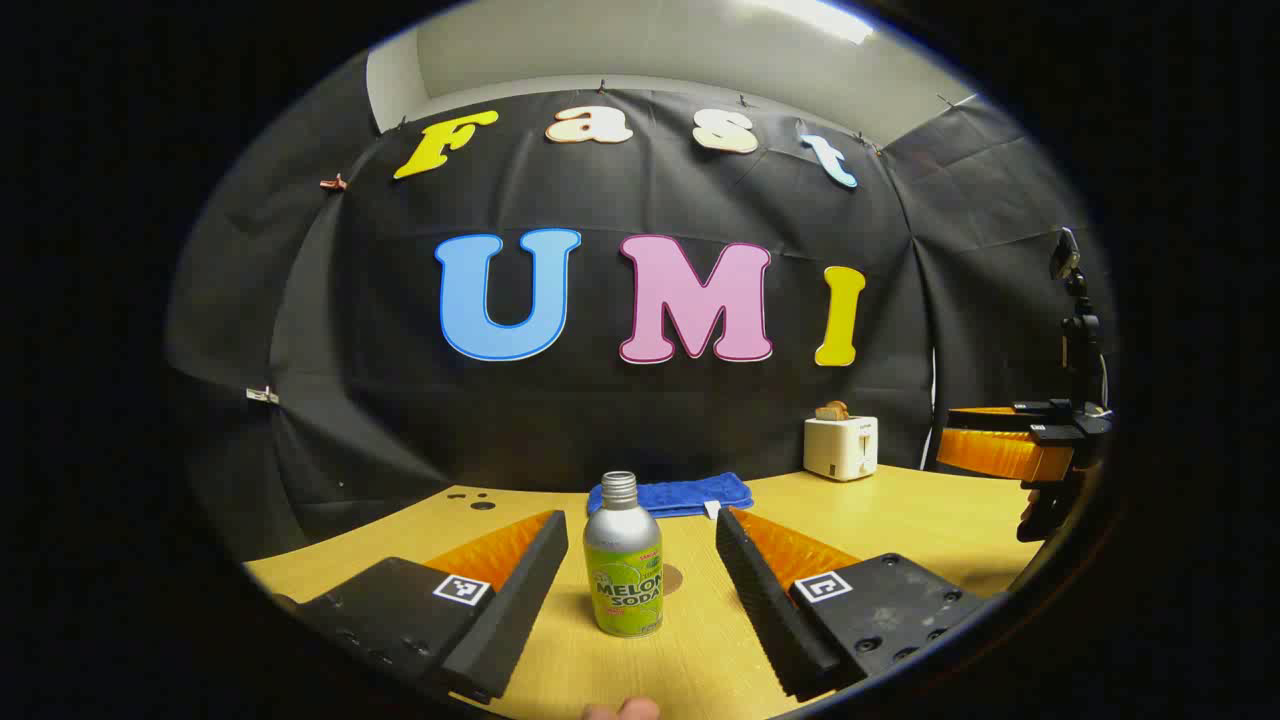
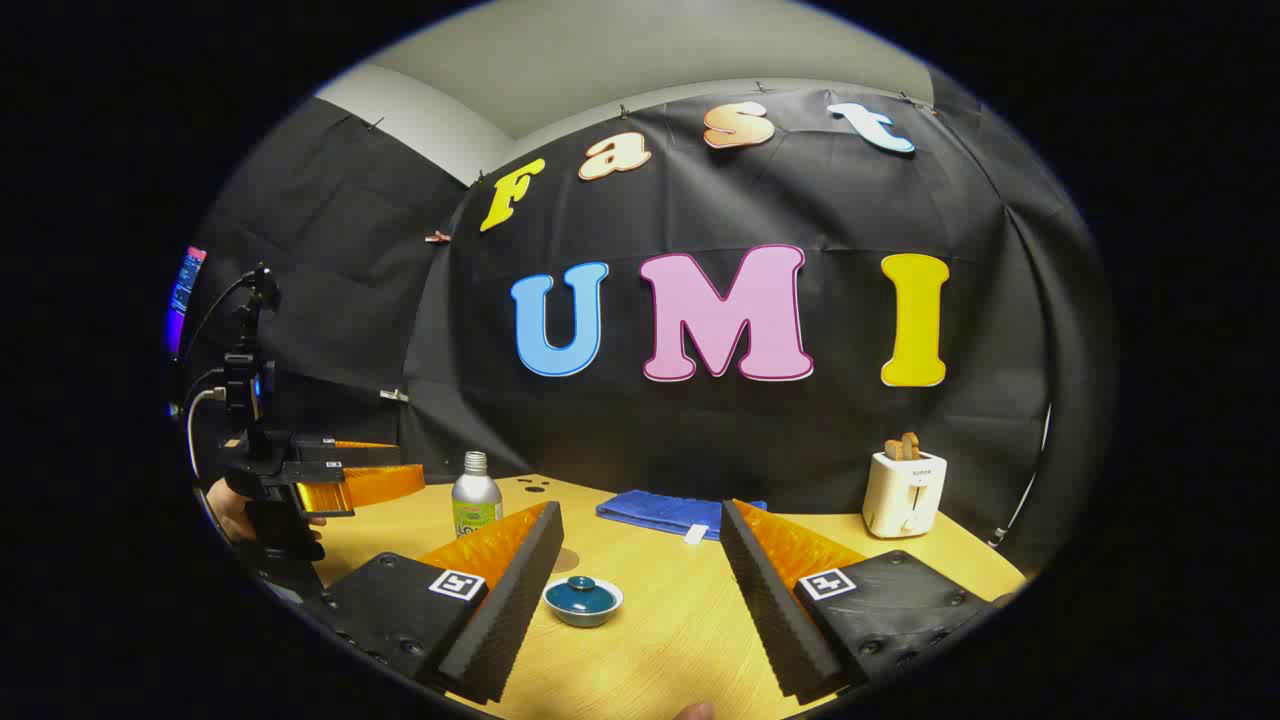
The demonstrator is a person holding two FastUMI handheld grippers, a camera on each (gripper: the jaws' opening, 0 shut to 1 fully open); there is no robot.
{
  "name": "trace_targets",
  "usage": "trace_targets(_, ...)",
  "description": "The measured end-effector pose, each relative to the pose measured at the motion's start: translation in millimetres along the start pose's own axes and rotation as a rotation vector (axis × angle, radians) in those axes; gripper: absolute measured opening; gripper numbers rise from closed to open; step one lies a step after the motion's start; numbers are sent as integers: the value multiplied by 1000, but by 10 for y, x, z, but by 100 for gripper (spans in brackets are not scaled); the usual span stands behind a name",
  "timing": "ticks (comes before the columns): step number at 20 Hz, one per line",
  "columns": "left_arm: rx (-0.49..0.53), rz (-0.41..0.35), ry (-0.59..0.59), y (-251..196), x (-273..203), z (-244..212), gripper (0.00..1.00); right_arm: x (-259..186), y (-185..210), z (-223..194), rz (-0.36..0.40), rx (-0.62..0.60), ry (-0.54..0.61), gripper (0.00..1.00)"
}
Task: Open the teacup lid with one hand, grasp the water bottle and pour water into the teacup with the other hand; after pouring, place the water bottle on the coaster and then close the teacup lid.
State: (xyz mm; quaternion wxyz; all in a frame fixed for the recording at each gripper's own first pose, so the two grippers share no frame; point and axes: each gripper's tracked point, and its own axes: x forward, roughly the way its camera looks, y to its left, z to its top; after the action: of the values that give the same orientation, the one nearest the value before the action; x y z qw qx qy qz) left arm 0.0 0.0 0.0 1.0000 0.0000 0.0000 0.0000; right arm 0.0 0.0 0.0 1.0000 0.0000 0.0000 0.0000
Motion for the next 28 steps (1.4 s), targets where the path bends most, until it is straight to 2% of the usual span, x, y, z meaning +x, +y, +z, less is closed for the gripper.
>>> trace_targets(8,1,1,12,-12,33,-58,95,30,46,-109,5,-9,25,98)
trace_targets(17,2,8,27,-22,32,-139,95,358,195,-665,51,-60,146,97)
trace_targets(21,3,16,37,-7,46,-174,95,561,326,-1032,84,-49,234,89)
trace_targets(23,2,20,40,13,48,-185,95,708,390,-1168,104,-29,271,82)
trace_targets(26,4,30,41,52,37,-184,95,858,512,-1324,141,28,322,65)
trace_targets(28,3,33,43,73,44,-191,95,951,560,-1417,157,62,347,60)
